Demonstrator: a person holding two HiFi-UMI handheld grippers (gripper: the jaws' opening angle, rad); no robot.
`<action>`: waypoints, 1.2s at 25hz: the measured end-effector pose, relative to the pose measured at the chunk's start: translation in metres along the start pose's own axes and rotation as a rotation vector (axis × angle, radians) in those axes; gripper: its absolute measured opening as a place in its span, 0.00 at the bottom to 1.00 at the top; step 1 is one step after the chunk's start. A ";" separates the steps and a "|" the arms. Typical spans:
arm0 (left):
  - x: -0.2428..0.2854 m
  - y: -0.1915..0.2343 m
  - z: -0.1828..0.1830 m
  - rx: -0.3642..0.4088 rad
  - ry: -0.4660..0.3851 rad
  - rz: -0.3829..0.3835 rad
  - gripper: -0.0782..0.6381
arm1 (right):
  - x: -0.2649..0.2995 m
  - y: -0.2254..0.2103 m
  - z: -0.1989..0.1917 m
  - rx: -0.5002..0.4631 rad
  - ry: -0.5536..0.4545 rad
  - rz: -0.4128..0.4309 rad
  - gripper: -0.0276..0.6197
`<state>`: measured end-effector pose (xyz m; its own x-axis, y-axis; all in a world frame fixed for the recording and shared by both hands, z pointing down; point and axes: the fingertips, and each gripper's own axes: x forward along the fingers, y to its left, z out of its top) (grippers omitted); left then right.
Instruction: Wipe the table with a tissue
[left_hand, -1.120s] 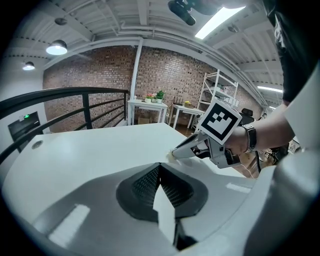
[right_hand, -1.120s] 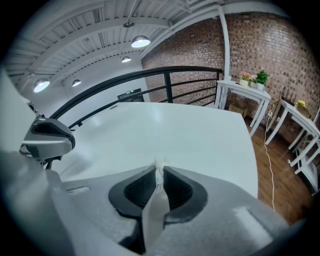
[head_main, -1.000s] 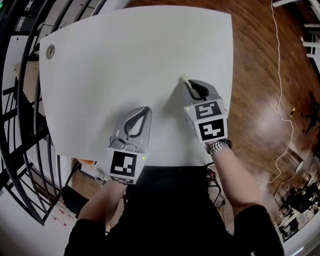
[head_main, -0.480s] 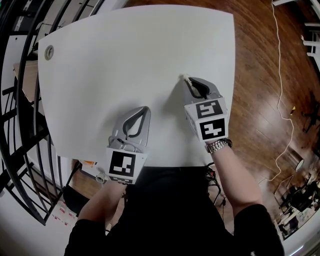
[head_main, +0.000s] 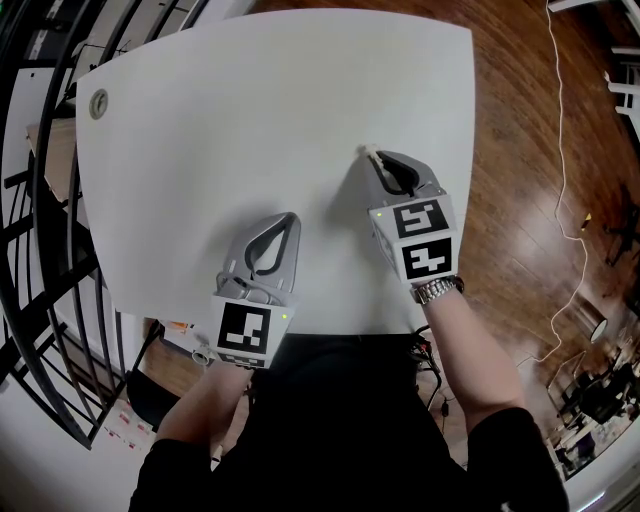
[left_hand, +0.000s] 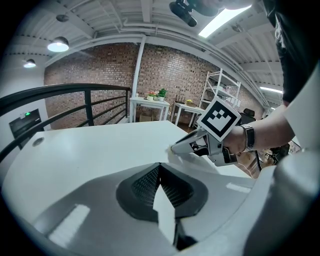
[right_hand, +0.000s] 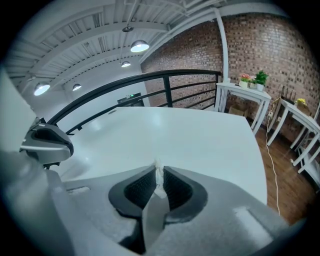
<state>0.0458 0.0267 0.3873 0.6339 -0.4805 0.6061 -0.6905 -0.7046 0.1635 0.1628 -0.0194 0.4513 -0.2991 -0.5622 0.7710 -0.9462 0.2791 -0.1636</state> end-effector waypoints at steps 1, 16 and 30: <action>0.000 0.000 -0.001 -0.001 0.001 0.002 0.13 | 0.000 0.001 0.000 0.000 -0.002 0.003 0.10; -0.003 -0.005 0.001 0.008 -0.004 0.006 0.13 | -0.006 0.019 -0.002 -0.014 -0.029 0.063 0.10; -0.006 -0.026 0.004 0.040 -0.020 -0.018 0.13 | -0.030 0.018 -0.025 -0.005 -0.030 0.044 0.10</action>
<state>0.0618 0.0453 0.3763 0.6536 -0.4775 0.5872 -0.6645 -0.7335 0.1432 0.1574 0.0218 0.4400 -0.3437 -0.5723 0.7446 -0.9316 0.3075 -0.1937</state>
